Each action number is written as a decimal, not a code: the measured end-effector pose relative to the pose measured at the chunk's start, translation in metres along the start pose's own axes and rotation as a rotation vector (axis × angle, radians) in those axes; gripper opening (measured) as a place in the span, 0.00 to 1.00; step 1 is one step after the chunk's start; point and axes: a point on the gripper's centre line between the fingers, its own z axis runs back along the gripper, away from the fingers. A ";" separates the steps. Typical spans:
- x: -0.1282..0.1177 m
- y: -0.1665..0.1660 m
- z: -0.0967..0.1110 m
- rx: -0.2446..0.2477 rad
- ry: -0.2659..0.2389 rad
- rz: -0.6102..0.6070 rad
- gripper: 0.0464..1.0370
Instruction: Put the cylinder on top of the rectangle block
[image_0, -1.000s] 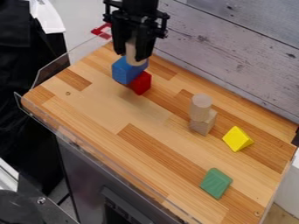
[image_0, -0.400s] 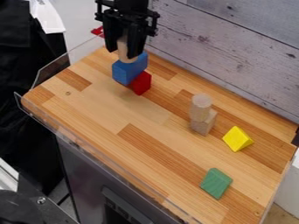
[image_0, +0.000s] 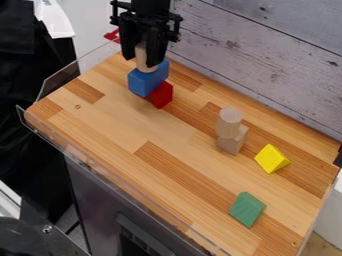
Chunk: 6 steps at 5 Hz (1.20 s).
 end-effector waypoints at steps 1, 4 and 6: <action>0.006 0.001 -0.008 -0.007 0.025 -0.004 0.49; 0.014 0.002 -0.010 -0.029 0.028 0.000 0.55; 0.005 0.000 0.004 -0.021 -0.005 0.020 0.97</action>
